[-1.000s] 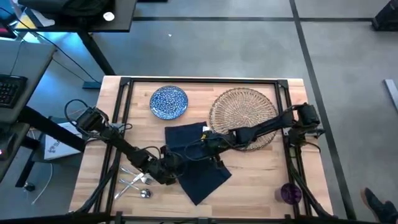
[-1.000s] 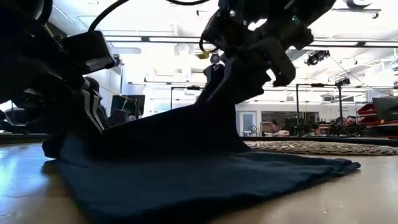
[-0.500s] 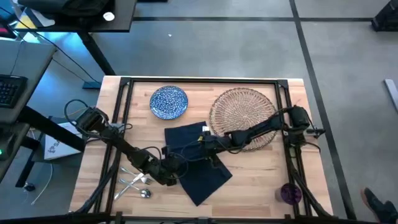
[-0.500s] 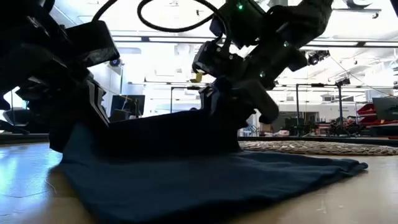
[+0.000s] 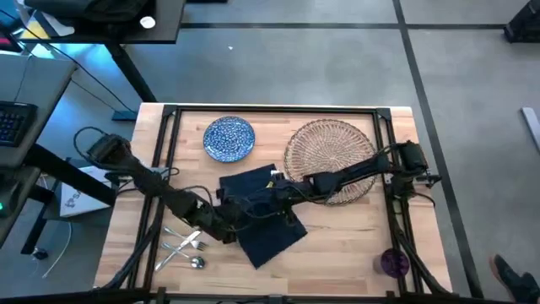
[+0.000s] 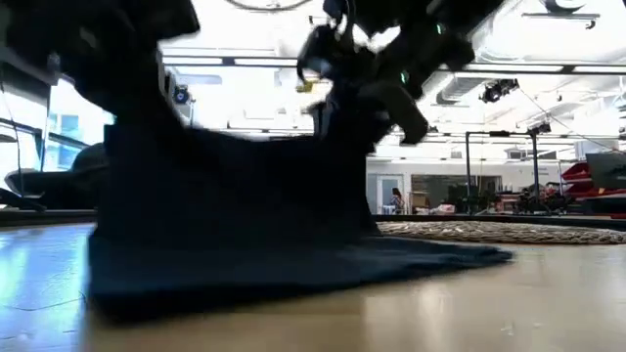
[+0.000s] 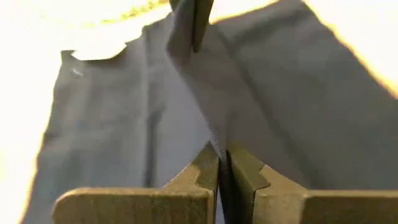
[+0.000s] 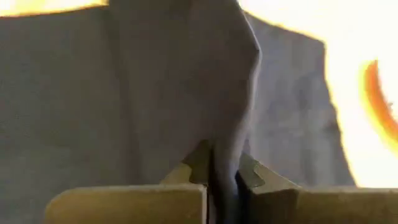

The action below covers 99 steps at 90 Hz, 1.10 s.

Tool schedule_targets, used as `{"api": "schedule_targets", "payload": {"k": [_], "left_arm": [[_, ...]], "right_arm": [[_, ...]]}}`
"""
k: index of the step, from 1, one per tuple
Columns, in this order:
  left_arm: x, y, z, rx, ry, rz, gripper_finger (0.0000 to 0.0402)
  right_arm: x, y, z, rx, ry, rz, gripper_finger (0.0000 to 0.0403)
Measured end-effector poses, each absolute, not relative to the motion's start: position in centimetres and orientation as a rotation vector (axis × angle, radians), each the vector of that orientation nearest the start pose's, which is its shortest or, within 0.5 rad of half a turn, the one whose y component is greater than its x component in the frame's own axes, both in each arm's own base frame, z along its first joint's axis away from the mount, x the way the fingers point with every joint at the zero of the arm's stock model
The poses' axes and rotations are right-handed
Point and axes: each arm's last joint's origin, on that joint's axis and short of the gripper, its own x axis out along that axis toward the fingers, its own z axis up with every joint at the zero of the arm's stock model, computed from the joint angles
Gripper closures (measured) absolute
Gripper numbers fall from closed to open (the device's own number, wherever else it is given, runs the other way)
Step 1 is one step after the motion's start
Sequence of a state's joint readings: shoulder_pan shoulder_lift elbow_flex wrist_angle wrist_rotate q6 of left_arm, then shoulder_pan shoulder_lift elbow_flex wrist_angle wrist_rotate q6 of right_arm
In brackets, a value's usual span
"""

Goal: Set table place
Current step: Fold the blue table napkin

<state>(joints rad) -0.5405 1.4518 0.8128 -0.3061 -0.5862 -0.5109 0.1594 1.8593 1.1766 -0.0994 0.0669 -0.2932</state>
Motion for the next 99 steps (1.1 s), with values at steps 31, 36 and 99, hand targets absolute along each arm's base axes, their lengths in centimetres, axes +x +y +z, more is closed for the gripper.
{"api": "schedule_targets", "payload": {"k": [31, 36, 99], "left_arm": [[22.6, -11.5, 28.4, 0.052, 0.533, 0.091, 0.0401], [22.5, -11.5, 29.6, 0.045, 0.508, 0.049, 0.0401], [22.8, -11.5, 34.2, -0.039, 0.509, -0.072, 0.0401]], "right_arm": [[38.2, 6.7, 28.5, -0.412, 0.642, 0.229, 0.0403], [38.1, 7.2, 29.8, -0.413, 0.636, 0.242, 0.0403], [36.5, 11.4, 34.7, -0.355, 0.67, 0.277, 0.0403]]}}
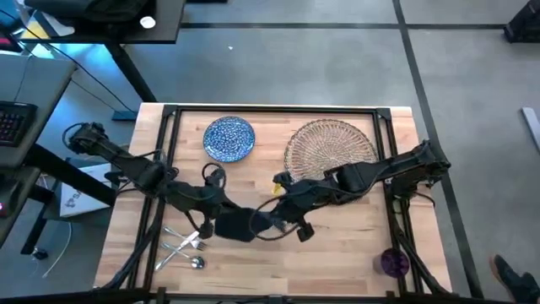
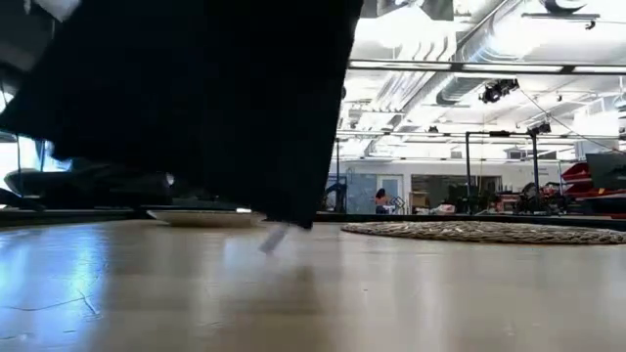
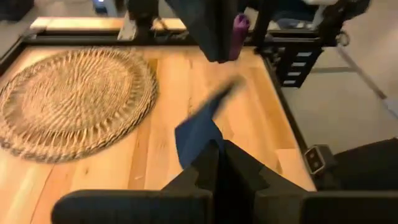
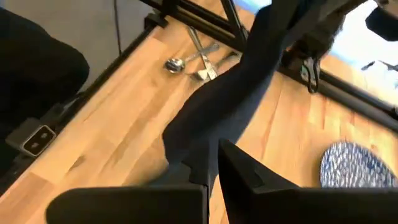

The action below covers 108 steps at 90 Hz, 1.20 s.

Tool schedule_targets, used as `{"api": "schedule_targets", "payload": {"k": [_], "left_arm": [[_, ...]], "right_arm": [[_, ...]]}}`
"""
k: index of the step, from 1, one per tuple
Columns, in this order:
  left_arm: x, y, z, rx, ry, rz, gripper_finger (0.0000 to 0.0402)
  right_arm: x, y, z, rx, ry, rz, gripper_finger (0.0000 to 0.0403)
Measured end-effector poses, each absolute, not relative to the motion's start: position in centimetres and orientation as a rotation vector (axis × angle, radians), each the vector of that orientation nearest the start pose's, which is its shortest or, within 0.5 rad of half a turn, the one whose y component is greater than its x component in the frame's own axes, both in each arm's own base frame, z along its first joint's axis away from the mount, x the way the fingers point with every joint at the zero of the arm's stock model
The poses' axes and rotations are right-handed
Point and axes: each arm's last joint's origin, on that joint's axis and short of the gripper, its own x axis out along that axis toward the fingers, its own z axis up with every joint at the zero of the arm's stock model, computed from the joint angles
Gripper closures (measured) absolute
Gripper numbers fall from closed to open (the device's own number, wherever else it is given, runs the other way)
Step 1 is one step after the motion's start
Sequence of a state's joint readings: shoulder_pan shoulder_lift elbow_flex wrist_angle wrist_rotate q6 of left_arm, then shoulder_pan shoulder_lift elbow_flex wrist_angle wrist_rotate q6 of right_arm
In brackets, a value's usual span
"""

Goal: Set table place
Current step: Fold the blue table napkin

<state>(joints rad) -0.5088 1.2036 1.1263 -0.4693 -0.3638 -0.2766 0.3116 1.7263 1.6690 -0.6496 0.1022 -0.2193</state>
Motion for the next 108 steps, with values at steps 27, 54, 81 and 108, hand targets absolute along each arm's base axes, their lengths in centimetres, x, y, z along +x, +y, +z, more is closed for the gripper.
{"api": "schedule_targets", "payload": {"k": [27, 54, 81, 108], "left_arm": [[23.0, -11.4, 33.7, -0.066, 0.545, -0.066, 0.0401], [23.3, -10.3, 33.4, -0.124, 0.576, 0.0, 0.0401], [23.3, -10.2, 33.2, -0.115, 0.596, 0.01, 0.0402], [23.1, -10.4, 33.1, -0.106, 0.607, 0.01, 0.0402]], "right_arm": [[37.7, 10.8, 34.1, -0.239, 0.574, 0.217, 0.0333], [40.4, 12.2, 32.2, -0.075, 0.466, -0.045, 0.0182], [42.4, 12.8, 29.5, -0.038, 0.445, -0.113, 0.0172], [41.7, 11.8, 27.1, -0.017, 0.633, -0.28, 0.0203]]}}
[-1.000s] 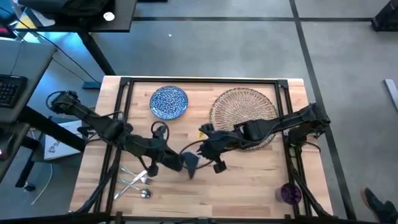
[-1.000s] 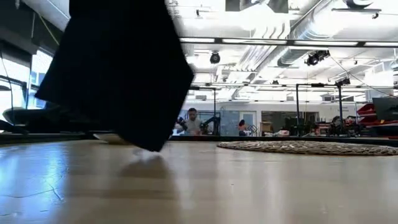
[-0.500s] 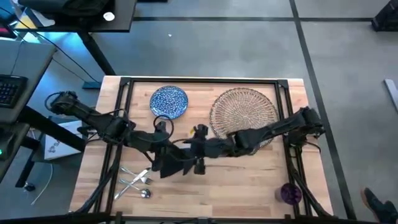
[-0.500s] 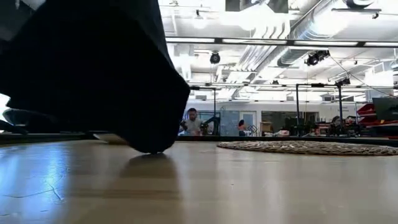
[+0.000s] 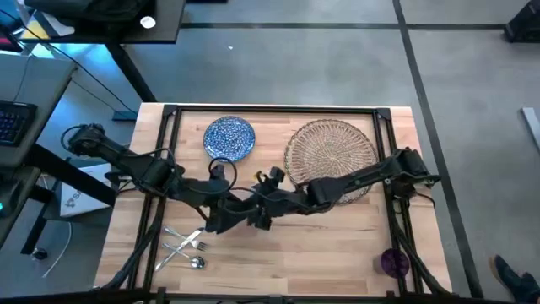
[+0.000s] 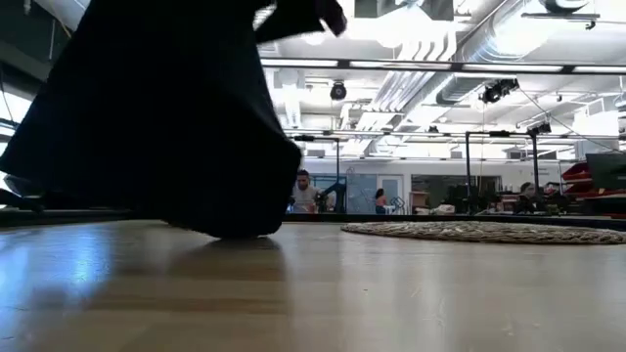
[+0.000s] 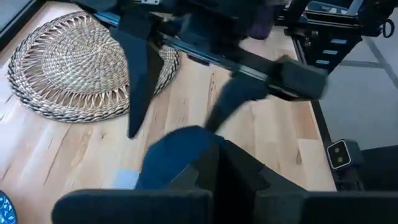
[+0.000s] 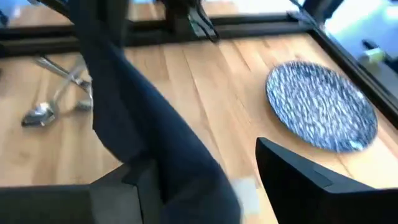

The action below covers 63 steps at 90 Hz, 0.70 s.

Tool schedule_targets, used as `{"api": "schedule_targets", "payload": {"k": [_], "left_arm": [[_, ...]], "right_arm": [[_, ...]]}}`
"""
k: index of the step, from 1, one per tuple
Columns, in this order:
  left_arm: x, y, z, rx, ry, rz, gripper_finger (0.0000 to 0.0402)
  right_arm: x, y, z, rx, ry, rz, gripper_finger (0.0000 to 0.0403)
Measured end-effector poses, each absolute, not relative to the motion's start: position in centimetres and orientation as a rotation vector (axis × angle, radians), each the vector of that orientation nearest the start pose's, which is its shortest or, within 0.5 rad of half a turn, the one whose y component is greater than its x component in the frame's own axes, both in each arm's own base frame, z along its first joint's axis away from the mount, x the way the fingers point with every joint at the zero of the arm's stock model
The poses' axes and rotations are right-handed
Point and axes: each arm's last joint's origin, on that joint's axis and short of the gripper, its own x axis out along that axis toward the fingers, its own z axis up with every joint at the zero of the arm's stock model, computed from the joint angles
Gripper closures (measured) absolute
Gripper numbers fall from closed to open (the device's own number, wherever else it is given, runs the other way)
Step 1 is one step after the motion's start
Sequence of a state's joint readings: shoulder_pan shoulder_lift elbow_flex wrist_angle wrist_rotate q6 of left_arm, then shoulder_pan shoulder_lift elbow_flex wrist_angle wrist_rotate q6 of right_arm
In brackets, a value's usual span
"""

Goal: Set table place
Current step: Fold the blue table napkin

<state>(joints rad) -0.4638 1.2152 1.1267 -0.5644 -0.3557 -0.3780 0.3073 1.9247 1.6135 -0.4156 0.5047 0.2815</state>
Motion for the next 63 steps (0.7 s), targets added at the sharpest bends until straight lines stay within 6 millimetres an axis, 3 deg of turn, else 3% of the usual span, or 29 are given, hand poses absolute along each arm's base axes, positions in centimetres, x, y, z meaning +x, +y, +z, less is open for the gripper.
{"api": "schedule_targets", "payload": {"k": [42, 63], "left_arm": [[22.9, -11.0, 32.5, -0.115, 0.654, 0.01, 0.0402], [23.9, -13.3, 29.5, -0.02, 0.785, 0.012, 0.0402]], "right_arm": [[40.9, 12.3, 26.7, -0.153, 0.751, -0.202, 0.0209], [39.9, 13.3, 25.0, -0.212, 0.835, -0.114, 0.0209]]}}
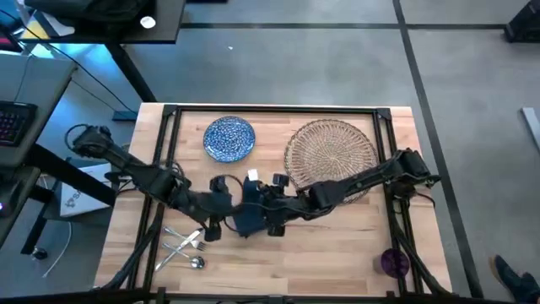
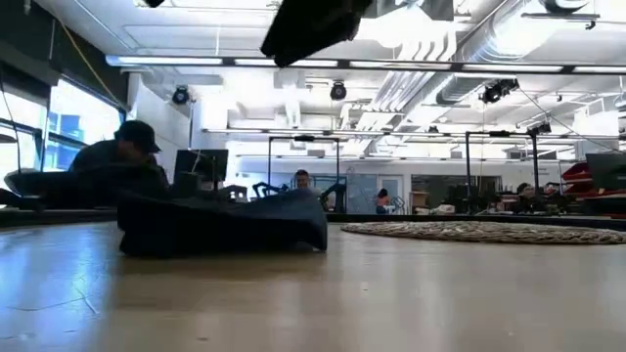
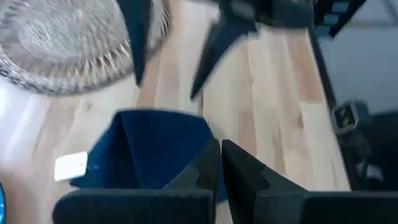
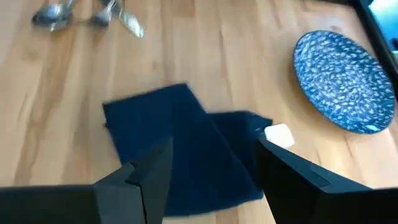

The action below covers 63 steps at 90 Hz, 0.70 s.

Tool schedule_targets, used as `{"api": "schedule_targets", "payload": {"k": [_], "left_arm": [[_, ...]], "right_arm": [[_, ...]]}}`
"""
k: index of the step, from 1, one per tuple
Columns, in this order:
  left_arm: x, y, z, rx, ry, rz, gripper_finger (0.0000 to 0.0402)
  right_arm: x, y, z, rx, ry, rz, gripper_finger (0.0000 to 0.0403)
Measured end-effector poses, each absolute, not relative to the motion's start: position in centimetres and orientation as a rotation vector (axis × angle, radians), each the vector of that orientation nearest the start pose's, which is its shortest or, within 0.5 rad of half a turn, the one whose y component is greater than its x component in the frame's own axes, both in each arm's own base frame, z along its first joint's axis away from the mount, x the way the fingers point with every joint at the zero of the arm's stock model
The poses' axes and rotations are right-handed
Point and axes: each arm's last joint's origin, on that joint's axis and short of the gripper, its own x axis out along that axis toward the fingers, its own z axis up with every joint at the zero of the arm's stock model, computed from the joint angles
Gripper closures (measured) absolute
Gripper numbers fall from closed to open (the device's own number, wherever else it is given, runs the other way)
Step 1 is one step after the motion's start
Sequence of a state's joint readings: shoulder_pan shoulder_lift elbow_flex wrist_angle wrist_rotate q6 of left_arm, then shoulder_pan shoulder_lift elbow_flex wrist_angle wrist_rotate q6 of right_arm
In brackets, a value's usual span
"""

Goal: Set table place
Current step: Fold the blue table napkin

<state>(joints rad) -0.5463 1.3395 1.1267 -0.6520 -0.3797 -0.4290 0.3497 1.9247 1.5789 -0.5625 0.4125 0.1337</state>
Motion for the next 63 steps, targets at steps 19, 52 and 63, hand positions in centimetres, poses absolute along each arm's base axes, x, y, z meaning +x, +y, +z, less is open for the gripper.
{"api": "schedule_targets", "payload": {"k": [19, 52, 63], "left_arm": [[24.7, -16.5, 25.1, 0.208, 0.902, 0.045, 0.0401], [26.7, -19.6, 17.6, 0.402, 1.013, 0.096, 0.0394], [27.2, -20.1, 16.2, 0.431, 1.024, 0.086, 0.0372]], "right_arm": [[38.1, 15.0, 20.3, -0.288, 0.843, -0.047, 0.0209], [37.4, 16.3, 13.3, -0.438, 0.639, 0.059, 0.0208], [38.6, 16.4, 11.0, -0.502, 0.663, 0.059, 0.0208]]}}
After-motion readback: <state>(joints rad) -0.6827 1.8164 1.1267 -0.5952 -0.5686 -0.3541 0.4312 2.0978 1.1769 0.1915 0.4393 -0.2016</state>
